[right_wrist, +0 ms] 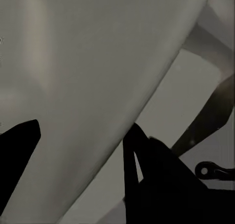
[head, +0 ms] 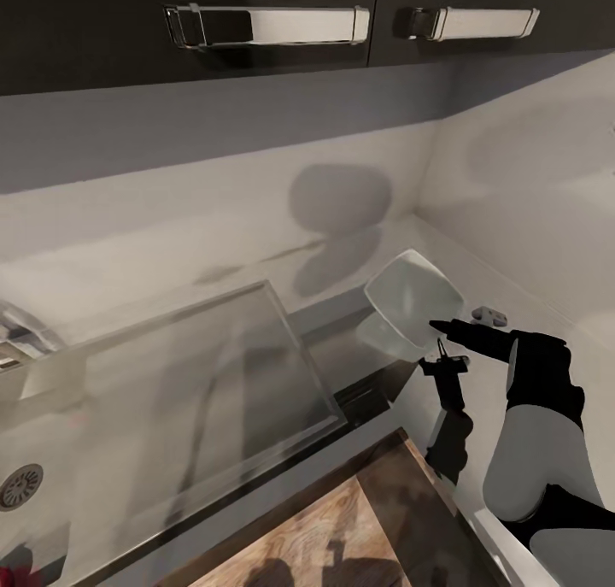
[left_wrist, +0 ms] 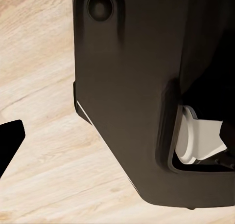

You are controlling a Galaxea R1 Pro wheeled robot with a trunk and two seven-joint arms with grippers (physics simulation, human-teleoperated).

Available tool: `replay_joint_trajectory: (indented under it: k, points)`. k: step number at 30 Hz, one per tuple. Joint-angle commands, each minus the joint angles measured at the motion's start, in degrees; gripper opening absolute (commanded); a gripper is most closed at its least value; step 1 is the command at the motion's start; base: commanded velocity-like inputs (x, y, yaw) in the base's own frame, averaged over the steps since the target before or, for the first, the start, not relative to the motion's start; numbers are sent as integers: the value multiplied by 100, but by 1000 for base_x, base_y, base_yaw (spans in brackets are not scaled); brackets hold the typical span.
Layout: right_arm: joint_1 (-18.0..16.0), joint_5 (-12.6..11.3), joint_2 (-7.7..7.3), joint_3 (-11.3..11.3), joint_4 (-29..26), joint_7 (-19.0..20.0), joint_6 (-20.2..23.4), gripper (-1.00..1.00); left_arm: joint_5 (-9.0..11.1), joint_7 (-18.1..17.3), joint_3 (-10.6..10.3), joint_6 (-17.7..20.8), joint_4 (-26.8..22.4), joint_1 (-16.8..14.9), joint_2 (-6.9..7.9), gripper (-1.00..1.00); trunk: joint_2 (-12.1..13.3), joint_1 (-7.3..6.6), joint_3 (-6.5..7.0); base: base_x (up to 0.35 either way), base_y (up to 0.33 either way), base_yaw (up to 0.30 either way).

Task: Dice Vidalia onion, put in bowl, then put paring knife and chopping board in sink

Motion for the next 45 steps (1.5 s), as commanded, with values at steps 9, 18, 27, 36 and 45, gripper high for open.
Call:
replay_joint_trajectory:
  k: [9, 18, 27, 36, 45]
  points:
    - [-7, 80, 2, -20, -11, 55, 0, -100, 13, -1, 3, -6, -8, 3, -1, 100, -9, 4, 71, 0, 0, -60]
    - [-7, 80, 2, -20, -10, 55, 2, -100, 13, -1, 3, -6, -10, 3, -1, 100, -9, 4, 153, -49, 41, -66]
    - [-6, 80, 4, -20, -13, 55, 1, -100, 13, -1, 3, -6, -8, 3, -1, 100, -9, 4, 235, -248, 202, -26]
    - [-6, 80, 8, -20, -13, 55, 2, -100, 13, -1, 3, -6, -8, 3, -1, 100, -9, 4, 318, -261, 212, 76]
    - [-8, 74, 10, -14, -13, 55, 1, -100, 13, -1, 3, -6, -8, 3, -1, 100, -9, 4, 400, -261, 212, 88]
